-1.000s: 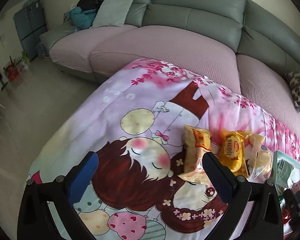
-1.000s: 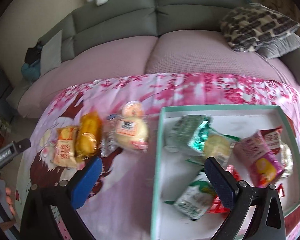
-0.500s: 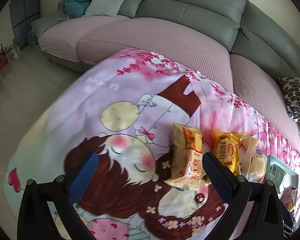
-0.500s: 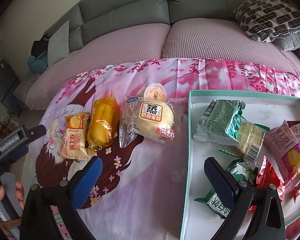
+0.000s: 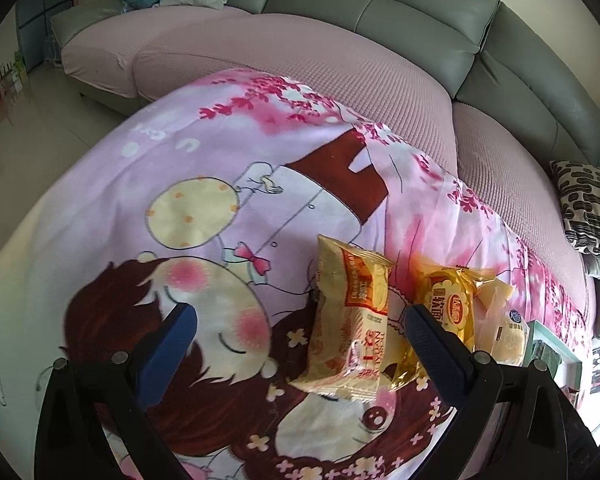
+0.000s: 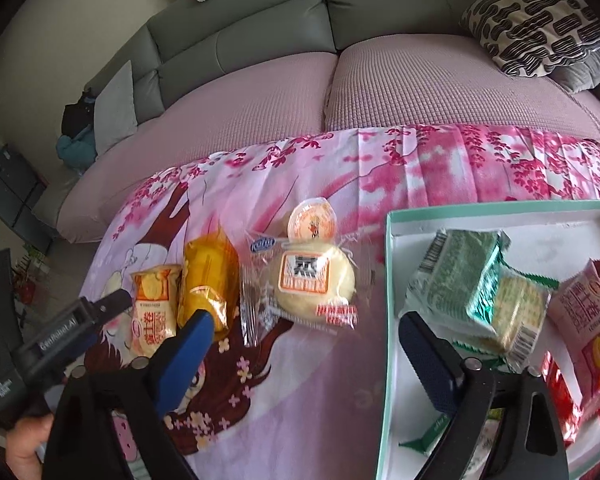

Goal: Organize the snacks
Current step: 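Grasp the yellow bread packet with the left tool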

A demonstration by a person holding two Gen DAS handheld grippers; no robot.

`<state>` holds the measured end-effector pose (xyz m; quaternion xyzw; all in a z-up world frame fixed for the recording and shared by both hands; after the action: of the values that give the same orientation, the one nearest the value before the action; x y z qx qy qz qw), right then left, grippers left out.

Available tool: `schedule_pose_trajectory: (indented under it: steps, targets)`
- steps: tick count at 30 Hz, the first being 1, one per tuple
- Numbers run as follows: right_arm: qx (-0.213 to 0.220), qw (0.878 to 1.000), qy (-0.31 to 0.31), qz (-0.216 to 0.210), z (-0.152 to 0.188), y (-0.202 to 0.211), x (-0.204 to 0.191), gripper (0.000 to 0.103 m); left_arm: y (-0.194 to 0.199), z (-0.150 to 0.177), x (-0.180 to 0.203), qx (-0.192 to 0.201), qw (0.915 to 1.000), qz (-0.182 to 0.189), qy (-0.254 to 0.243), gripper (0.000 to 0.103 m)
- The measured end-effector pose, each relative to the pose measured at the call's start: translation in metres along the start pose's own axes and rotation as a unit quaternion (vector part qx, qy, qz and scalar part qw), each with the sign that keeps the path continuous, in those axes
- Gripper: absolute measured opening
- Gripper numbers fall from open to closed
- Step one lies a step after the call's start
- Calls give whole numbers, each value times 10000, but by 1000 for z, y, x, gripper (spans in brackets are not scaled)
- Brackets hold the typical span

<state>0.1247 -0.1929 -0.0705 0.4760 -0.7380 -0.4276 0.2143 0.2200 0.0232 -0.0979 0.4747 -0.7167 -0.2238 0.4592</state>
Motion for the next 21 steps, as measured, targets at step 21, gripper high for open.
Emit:
schedule_pose_trajectory:
  steps: [21]
  targets:
    - [-180,9994,272,136,-16,-48,-21,84,-46,6,6,-659,9974,-103,-259,103]
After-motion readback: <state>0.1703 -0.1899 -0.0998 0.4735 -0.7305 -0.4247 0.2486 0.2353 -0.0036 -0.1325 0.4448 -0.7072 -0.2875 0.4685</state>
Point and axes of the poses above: each gripper's, at about its wrist camera, not at the fingertips, and y roughly against the way its jaws point, x to its right, z to its underside, the point moved 8 cm from there along -y, roughly the way its jaws point, and after that the axes turned 15 degrees about z, right-handed, at the moved point
